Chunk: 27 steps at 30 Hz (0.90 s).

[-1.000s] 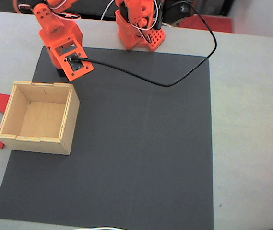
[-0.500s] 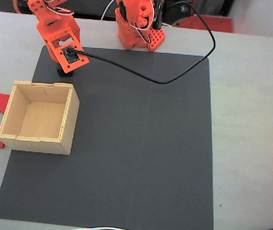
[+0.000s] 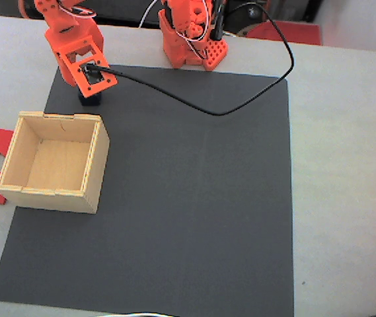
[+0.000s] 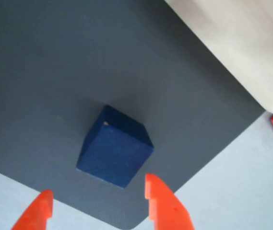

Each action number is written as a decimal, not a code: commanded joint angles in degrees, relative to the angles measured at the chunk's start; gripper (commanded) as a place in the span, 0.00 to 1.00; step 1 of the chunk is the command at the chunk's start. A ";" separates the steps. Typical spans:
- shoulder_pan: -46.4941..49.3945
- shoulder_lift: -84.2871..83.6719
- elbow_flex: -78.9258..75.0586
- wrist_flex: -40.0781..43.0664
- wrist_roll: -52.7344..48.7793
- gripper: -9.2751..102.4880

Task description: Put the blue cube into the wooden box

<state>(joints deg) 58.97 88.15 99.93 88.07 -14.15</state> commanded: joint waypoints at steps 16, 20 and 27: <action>-1.67 -8.44 -1.49 -5.71 0.09 0.12; -2.72 -10.28 -1.49 -7.65 0.44 0.09; -6.24 -7.73 -2.11 -4.57 -0.44 0.17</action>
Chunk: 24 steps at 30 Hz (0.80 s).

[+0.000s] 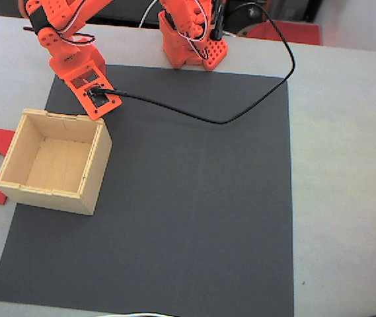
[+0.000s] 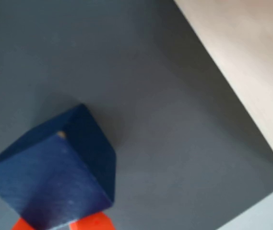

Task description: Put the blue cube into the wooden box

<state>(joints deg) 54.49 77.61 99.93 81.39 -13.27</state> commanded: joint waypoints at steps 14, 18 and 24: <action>-10.81 9.23 -1.67 12.83 -23.73 0.33; -12.13 8.09 -1.58 13.45 -27.60 0.34; -12.13 7.12 -1.58 13.89 -28.12 0.34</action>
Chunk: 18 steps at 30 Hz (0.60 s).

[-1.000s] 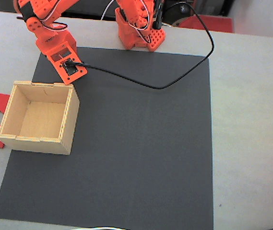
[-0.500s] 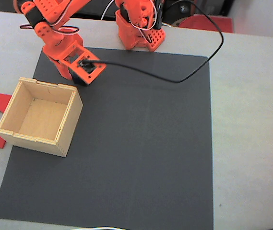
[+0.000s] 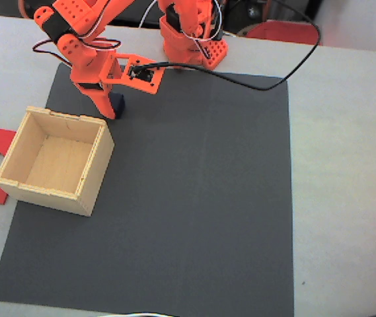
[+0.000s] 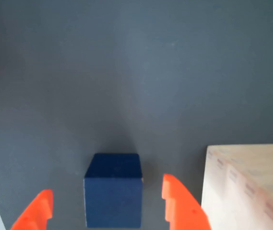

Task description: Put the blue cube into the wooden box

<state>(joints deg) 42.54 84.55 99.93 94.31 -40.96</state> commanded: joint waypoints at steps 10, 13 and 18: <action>4.83 -3.08 -2.20 0.09 0.00 0.34; 5.71 -4.39 -2.20 -0.44 0.00 0.34; 5.71 -4.57 -2.37 -2.11 -0.44 0.23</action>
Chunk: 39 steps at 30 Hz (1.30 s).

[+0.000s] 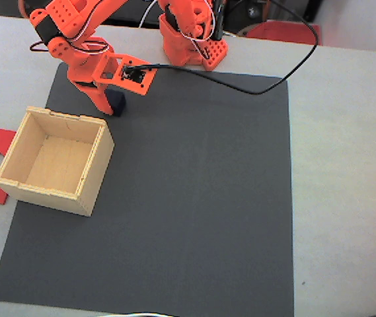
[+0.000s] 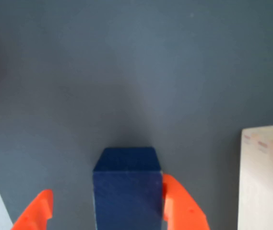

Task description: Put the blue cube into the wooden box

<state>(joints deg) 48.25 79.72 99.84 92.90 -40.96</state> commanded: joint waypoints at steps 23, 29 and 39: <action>-12.92 22.94 -4.92 6.42 8.88 0.08; -11.16 34.37 -10.28 8.09 10.99 0.08; 8.00 32.70 -11.69 -15.64 12.83 0.08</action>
<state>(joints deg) 53.35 114.52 91.05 83.85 -28.65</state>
